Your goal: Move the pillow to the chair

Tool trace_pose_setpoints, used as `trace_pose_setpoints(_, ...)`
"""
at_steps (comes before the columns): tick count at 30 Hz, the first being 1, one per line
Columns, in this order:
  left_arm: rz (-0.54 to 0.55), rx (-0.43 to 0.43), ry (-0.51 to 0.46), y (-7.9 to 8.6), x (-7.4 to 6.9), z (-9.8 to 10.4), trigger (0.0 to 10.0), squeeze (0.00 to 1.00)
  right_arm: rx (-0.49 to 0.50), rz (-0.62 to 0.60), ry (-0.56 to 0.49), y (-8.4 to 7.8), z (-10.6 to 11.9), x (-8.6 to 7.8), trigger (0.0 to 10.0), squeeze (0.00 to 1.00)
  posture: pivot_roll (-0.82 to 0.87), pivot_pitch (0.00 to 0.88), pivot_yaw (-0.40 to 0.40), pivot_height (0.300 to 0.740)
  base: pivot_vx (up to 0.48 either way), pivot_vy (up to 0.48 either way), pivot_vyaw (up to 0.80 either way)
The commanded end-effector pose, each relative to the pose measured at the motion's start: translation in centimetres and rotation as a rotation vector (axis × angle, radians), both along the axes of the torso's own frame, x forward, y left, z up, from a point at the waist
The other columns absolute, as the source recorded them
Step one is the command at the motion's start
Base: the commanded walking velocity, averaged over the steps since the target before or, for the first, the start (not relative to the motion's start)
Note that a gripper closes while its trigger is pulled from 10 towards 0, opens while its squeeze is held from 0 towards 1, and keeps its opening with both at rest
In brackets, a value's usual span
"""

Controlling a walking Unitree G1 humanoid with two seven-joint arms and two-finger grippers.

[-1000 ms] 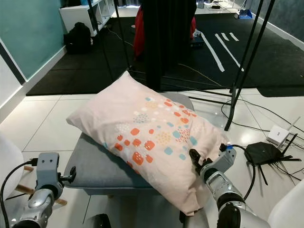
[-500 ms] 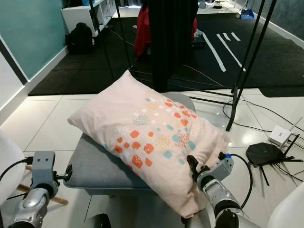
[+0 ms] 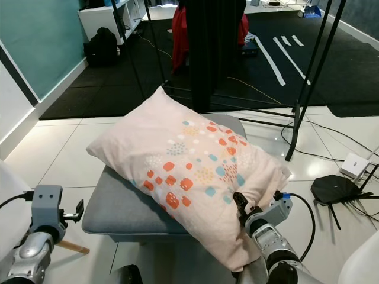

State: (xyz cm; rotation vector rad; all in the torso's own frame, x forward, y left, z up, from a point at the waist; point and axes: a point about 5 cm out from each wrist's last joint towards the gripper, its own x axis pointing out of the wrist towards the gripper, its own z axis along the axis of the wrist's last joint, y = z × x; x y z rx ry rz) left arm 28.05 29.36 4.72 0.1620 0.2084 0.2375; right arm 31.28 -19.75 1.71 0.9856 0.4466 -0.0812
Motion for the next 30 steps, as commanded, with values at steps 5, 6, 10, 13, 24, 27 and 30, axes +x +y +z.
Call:
trace_pose_setpoints(5, 0.001, 0.023, 0.027, 0.8, -0.6, -0.2, 10.0, 0.00, -0.029, 0.107, 0.087, 1.8, -1.5, -1.1, 10.0, 0.00, 0.14, 0.191, 0.085, 0.361, 0.000, 0.000, 0.00)
trace_pose_setpoints(6, -0.001, 0.022, 0.028, 0.7, -0.6, -0.2, 10.0, 0.00, -0.043, 0.125, 0.084, 1.9, -1.5, -1.1, 10.0, 0.00, 0.14, 0.192, 0.086, 0.356, 0.000, 0.000, 0.00)
trace_pose_setpoints(10, -0.006, 0.022, 0.029, 0.5, -0.6, -0.2, 10.0, 0.00, -0.044, 0.133, 0.074, 1.8, -1.4, -1.0, 10.0, 0.00, 0.14, 0.194, 0.085, 0.341, 0.000, 0.000, 0.00)
trace_pose_setpoints(13, -0.008, 0.024, 0.027, 0.6, -0.6, -0.1, 10.0, 0.00, -0.045, 0.113, 0.086, 1.6, -1.5, -1.1, 10.0, 0.00, 0.15, 0.201, 0.085, 0.336, 0.000, 0.000, 0.00)
trace_pose_setpoints(24, -0.014, 0.042, 0.023, 1.1, -1.3, 0.2, 10.0, 0.00, 0.057, 0.089, 0.051, 2.3, -1.1, -0.7, 10.0, 0.00, 0.18, 0.227, 0.105, 0.336, 0.000, 0.000, 0.00)
trace_pose_setpoints(27, -0.017, 0.046, 0.027, 1.2, -1.6, 0.1, 10.0, 0.00, 0.065, 0.106, 0.040, 2.7, -0.9, -0.5, 10.0, 0.00, 0.19, 0.231, 0.110, 0.336, 0.000, 0.000, 0.00)
trace_pose_setpoints(30, -0.024, 0.052, 0.030, 1.2, -1.6, 0.2, 10.0, 0.00, 0.074, 0.143, 0.020, 3.2, -0.6, -0.3, 0.0, 0.00, 0.18, 0.234, 0.113, 0.336, 0.000, 0.000, 0.00)
